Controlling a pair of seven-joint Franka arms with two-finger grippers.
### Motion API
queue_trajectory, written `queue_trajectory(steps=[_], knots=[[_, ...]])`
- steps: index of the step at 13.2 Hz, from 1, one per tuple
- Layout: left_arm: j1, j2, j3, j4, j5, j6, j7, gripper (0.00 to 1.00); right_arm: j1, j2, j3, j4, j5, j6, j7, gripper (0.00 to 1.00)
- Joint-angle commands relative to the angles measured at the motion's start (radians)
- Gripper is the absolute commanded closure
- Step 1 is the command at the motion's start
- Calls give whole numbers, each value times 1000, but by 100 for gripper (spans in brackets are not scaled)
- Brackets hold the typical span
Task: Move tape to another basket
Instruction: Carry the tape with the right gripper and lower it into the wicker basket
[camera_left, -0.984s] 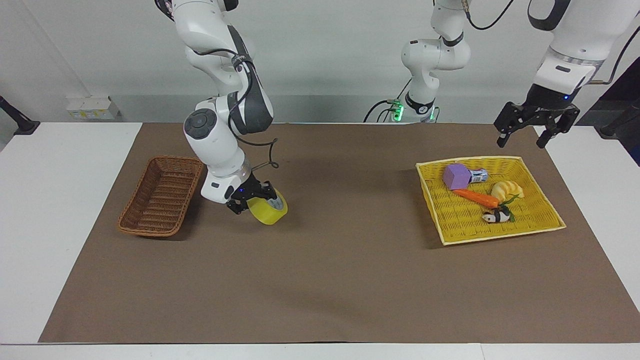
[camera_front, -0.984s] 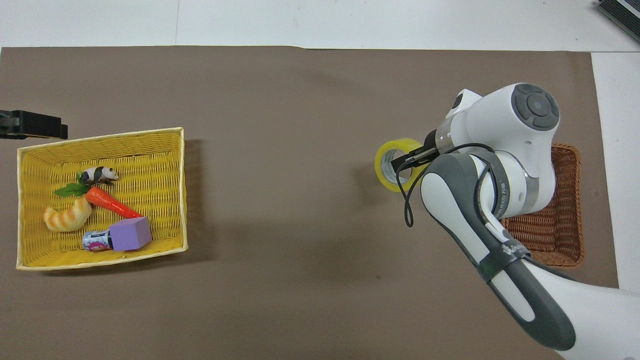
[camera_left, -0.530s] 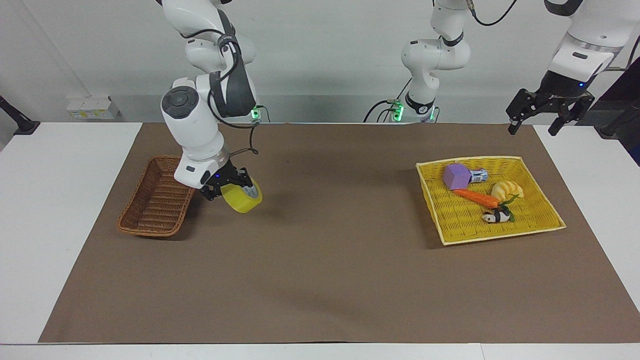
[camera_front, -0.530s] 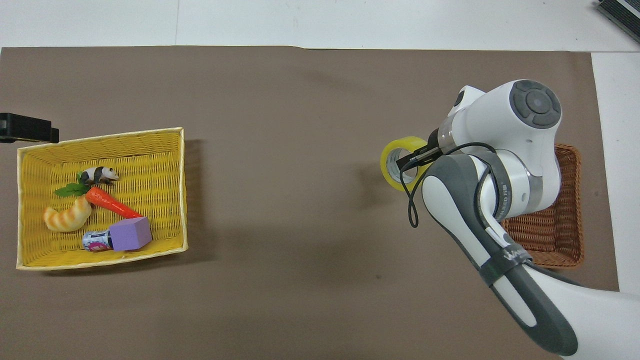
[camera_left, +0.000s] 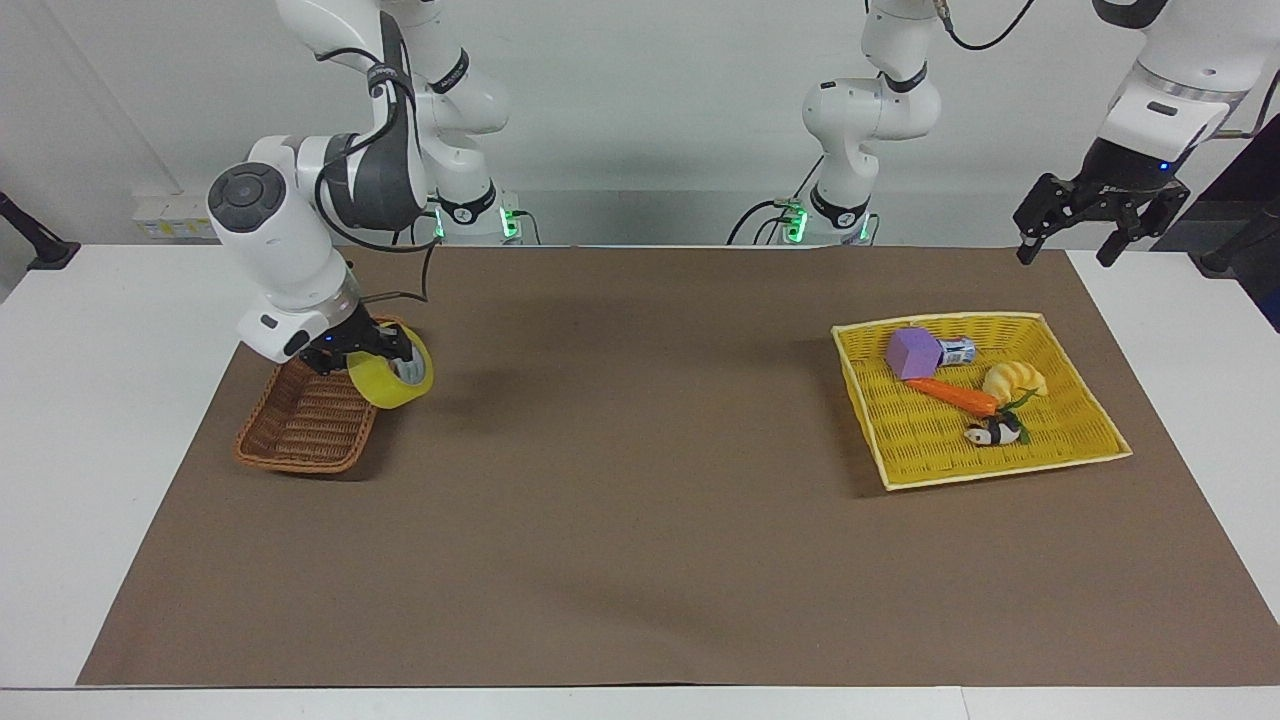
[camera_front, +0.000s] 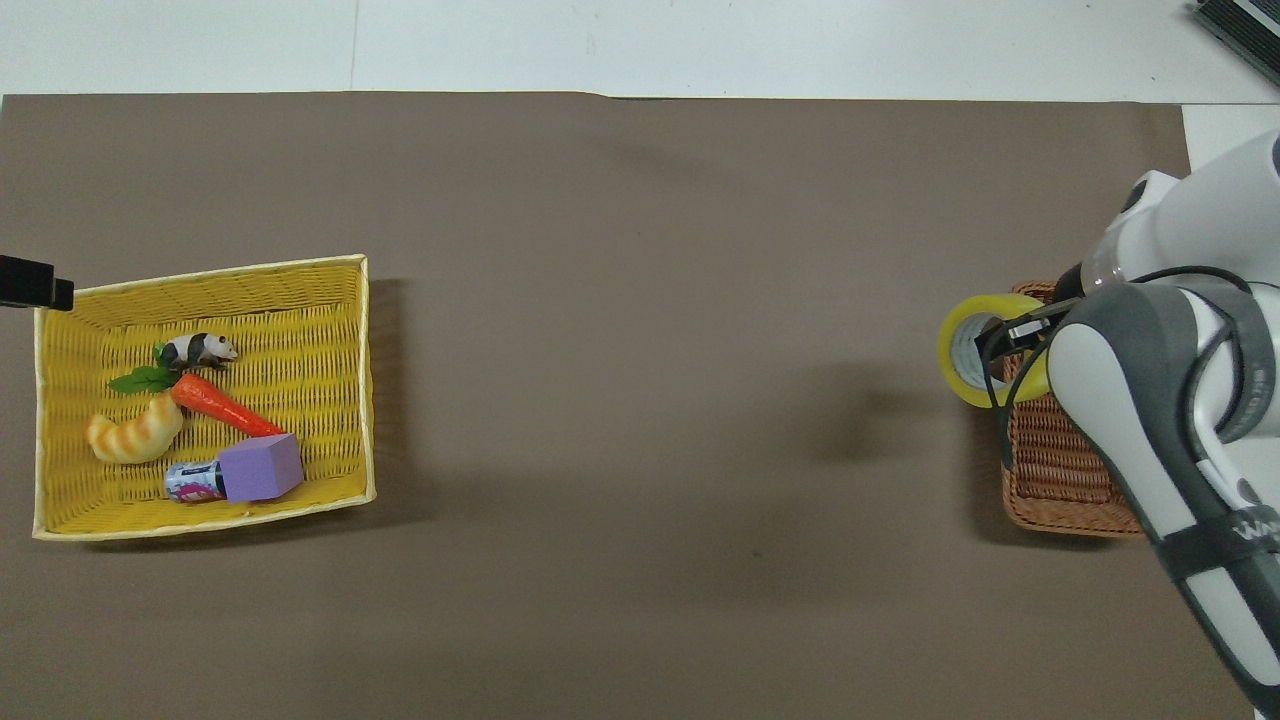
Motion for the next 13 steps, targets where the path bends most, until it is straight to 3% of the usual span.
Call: queue_trajectory(steps=[1, 5, 9, 10, 11, 12, 13], knots=[[11, -8, -6, 7, 13, -22, 7, 0, -52, -88, 14, -114, -35, 17, 7, 100], [11, -8, -6, 7, 13, -22, 7, 0, -173, -137, 14, -219, -50, 32, -87, 100], [11, -7, -6, 7, 13, -24, 7, 0, -239, -129, 14, -343, -50, 180, -150, 100], [11, -8, -6, 7, 13, -22, 7, 0, -241, -129, 14, -351, -56, 185, -158, 74], [11, -7, -6, 7, 13, -22, 7, 0, -241, -131, 14, -351, -66, 181, -171, 30], [11, -8, -6, 7, 13, -22, 7, 0, -243, -129, 14, -349, -66, 181, -175, 0], [11, -7, -6, 7, 13, -22, 7, 0, -243, -129, 14, -348, -66, 179, -178, 0]])
